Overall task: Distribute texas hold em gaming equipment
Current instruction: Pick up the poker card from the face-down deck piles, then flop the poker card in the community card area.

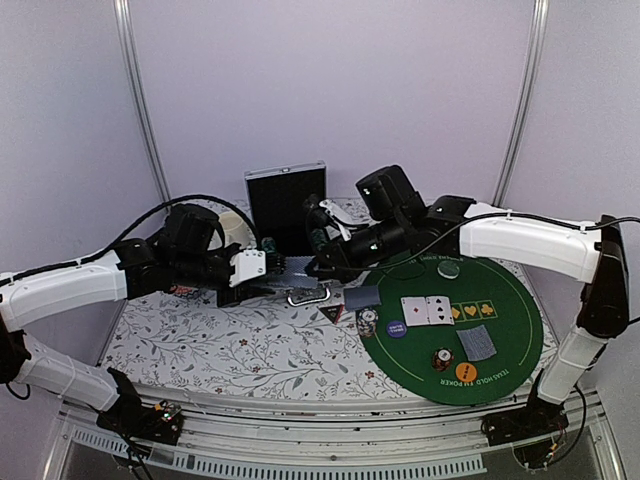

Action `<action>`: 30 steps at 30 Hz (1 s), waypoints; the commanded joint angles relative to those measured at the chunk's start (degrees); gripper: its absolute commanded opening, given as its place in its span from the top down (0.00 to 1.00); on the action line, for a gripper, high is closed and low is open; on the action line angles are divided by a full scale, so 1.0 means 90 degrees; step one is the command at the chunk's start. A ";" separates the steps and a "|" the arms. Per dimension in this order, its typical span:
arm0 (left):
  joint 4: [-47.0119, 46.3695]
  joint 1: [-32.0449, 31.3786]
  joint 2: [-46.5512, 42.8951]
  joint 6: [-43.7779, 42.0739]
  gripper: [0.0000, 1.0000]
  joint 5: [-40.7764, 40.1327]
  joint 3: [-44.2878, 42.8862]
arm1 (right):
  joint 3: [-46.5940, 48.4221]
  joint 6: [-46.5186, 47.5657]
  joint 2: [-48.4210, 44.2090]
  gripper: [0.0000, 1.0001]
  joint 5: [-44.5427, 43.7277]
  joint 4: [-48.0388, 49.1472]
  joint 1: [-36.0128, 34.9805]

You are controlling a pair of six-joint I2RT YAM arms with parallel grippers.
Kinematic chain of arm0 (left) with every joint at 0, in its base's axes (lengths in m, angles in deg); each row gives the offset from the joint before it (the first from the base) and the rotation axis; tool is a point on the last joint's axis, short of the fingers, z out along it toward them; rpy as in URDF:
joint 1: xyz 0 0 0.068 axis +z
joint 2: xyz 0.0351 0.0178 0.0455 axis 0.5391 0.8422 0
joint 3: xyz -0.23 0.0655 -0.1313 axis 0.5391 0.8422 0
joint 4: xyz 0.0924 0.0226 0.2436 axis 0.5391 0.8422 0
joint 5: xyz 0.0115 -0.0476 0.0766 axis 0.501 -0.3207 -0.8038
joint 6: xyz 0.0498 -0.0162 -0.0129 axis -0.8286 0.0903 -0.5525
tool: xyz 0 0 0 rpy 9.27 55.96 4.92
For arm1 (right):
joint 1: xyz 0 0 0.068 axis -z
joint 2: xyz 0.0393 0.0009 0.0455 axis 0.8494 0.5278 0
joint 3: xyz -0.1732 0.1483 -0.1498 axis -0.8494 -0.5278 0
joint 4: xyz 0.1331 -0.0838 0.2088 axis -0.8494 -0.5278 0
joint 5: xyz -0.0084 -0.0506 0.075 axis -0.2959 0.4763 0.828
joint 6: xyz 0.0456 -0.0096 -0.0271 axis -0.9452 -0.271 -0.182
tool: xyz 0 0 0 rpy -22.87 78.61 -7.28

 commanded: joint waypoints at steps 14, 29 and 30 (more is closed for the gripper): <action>-0.0106 -0.0057 -0.0088 -0.0009 0.64 0.0148 -0.0065 | -0.0080 0.0647 -0.1775 0.98 -0.3375 -0.2751 0.1573; -0.0086 -0.0070 -0.0158 0.0005 0.63 0.0268 -0.0077 | -0.3231 0.4124 -0.1059 0.98 -0.7731 -0.1244 0.2484; -0.0087 -0.0065 -0.0149 0.0005 0.63 0.0268 -0.0077 | -0.3305 0.4230 -0.0972 0.98 -0.7674 -0.1088 0.2482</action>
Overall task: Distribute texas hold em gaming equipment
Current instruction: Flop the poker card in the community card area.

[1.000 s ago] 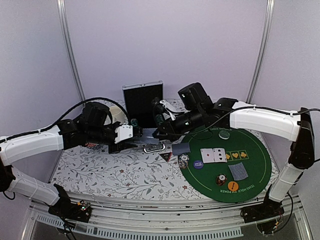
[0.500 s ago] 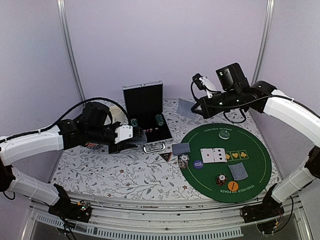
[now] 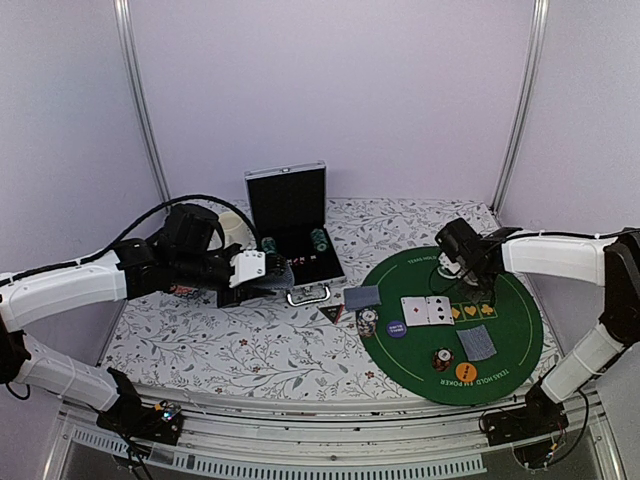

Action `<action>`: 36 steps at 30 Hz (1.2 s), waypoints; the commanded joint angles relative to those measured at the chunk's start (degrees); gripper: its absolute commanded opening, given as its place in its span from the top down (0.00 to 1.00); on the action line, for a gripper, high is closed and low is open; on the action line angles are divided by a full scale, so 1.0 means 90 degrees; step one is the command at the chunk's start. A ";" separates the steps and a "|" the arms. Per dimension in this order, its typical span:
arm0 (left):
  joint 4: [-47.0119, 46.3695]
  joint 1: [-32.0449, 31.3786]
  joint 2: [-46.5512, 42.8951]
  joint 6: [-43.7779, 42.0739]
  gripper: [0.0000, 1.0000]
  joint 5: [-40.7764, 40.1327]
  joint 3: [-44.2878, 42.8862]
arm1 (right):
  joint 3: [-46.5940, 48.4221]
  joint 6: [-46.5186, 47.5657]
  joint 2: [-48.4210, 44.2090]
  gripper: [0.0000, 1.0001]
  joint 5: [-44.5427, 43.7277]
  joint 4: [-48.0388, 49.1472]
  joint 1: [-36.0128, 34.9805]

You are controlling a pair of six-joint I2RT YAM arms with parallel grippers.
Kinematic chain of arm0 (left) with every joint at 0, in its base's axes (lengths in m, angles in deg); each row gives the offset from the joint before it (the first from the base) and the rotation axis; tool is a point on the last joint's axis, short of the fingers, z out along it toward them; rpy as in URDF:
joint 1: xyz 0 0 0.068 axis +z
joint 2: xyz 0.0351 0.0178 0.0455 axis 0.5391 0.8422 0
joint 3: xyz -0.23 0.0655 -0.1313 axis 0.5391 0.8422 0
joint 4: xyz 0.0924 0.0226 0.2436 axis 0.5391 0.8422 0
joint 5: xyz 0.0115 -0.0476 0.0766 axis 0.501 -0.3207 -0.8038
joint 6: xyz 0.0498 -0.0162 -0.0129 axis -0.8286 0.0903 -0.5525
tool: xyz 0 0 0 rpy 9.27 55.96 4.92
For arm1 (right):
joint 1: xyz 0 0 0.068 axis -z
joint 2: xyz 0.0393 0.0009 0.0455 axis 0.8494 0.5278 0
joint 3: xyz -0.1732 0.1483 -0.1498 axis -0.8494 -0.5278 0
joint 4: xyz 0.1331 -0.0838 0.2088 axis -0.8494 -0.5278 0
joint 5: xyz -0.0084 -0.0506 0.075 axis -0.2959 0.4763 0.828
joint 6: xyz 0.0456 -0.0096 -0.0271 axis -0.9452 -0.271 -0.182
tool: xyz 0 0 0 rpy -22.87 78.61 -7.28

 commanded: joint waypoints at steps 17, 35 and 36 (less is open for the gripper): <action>-0.0081 -0.0054 -0.0063 -0.0006 0.63 0.0070 -0.0075 | -0.1705 0.2877 0.0138 0.98 0.1066 0.2584 -0.0178; -0.0081 -0.0058 -0.0089 -0.0011 0.63 0.0015 -0.0058 | -0.1569 0.2314 0.0239 0.98 0.1325 0.1726 0.0149; -0.0079 -0.0056 -0.0089 -0.0017 0.63 0.0011 -0.0058 | -0.1550 0.2298 0.0253 0.98 0.1347 0.1698 0.0145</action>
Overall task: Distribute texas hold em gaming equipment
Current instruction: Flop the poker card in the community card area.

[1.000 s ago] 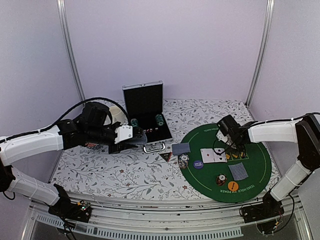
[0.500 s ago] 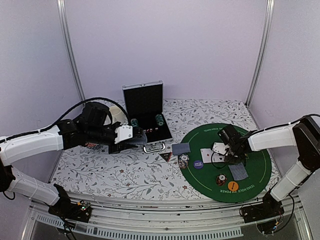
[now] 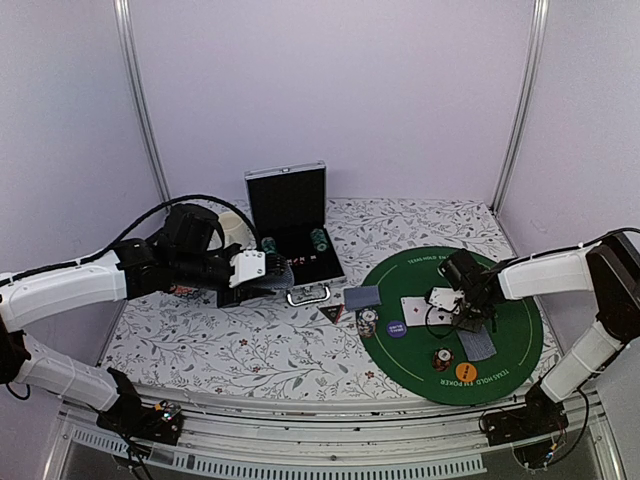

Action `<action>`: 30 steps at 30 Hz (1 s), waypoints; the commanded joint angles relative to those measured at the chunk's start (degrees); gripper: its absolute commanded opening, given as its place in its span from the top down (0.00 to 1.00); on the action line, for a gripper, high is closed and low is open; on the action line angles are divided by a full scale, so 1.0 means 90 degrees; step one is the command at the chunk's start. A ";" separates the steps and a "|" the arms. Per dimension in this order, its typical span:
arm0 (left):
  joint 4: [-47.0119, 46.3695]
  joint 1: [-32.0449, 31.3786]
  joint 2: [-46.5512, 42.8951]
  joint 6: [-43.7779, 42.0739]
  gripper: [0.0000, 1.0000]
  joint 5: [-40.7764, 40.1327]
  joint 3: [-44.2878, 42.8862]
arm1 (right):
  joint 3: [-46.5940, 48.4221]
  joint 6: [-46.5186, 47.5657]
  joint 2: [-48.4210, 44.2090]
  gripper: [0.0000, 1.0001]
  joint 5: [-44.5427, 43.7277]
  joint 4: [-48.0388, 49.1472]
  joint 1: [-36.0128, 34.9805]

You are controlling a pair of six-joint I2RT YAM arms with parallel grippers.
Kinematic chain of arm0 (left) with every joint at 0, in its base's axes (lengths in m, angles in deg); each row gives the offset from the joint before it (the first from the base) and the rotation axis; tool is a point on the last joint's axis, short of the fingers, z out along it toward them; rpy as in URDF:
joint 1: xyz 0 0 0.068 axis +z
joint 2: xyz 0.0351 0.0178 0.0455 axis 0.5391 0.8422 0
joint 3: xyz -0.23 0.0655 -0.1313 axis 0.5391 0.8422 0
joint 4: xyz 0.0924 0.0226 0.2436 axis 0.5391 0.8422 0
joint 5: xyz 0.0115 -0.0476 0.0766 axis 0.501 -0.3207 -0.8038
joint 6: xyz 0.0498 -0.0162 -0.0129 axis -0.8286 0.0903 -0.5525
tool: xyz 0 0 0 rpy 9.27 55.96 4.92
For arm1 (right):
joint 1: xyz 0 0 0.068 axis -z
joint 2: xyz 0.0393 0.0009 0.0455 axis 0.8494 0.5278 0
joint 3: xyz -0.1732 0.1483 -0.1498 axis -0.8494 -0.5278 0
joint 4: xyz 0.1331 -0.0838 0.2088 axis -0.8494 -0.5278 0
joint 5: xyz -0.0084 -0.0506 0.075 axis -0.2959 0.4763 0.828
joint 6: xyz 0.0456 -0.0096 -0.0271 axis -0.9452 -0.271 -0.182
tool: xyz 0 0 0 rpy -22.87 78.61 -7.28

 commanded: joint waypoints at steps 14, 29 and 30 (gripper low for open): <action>-0.0069 -0.0054 -0.0131 -0.0025 0.63 -0.0035 -0.0048 | 0.0262 -0.0286 0.0323 0.95 0.0278 -0.0425 0.0072; -0.0072 -0.0057 -0.0061 -0.0024 0.62 -0.0008 -0.0046 | 0.0560 -0.0460 -0.0220 0.50 0.1030 -0.1285 -0.0234; -0.0072 -0.0059 -0.0056 -0.0025 0.62 0.0001 -0.0047 | 0.0612 -0.0516 -0.0338 0.48 0.1189 -0.1344 -0.0236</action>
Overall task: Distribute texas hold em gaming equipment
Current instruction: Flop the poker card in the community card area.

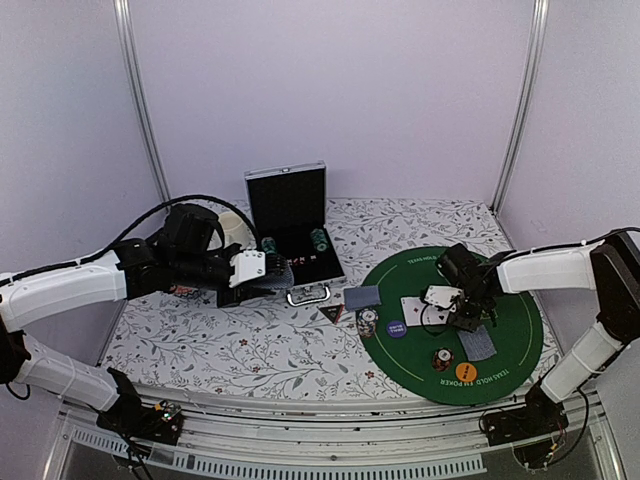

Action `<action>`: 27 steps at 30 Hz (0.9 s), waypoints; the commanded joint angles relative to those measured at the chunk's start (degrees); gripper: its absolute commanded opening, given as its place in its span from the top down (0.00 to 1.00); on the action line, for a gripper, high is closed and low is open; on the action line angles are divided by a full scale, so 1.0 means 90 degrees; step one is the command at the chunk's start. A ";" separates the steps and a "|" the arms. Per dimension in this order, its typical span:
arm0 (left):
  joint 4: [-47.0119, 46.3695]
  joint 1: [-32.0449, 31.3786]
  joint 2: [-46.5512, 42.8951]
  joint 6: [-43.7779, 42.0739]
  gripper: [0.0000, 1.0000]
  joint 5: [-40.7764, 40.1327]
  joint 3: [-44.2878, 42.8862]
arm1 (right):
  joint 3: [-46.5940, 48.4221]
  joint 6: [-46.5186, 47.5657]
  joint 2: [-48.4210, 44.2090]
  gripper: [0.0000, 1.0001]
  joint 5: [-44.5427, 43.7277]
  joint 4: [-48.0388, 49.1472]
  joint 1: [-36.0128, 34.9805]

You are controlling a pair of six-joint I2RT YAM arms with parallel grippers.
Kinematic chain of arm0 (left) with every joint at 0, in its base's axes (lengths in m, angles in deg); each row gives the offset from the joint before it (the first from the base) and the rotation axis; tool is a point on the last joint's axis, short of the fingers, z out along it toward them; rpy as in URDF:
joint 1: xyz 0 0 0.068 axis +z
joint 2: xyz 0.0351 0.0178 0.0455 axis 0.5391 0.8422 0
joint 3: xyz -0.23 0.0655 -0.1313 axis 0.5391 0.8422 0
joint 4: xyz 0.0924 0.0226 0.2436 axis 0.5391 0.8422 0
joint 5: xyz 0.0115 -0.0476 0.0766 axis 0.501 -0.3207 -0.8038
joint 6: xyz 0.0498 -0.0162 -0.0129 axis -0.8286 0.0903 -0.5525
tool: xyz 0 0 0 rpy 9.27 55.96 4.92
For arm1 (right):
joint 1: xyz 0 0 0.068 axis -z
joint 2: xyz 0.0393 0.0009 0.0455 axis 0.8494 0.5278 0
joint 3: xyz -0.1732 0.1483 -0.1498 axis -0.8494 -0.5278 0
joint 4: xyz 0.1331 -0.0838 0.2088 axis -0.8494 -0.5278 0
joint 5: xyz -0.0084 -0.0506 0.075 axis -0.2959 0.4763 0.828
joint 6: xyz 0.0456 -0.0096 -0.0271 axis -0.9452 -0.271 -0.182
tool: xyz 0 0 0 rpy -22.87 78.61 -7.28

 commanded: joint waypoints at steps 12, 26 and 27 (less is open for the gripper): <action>-0.0062 -0.0062 -0.0122 0.0007 0.62 0.0056 -0.0049 | 0.1117 -0.3315 -0.1131 0.33 0.2507 0.0022 0.1584; -0.0053 -0.0064 -0.0144 -0.0002 0.62 0.0009 -0.0039 | 0.1072 -0.5058 0.0495 0.46 0.3416 0.0248 0.3129; -0.0052 -0.0063 -0.0135 -0.0003 0.62 0.0003 -0.0038 | 0.1056 -0.5082 0.0601 0.47 0.3416 0.0252 0.3127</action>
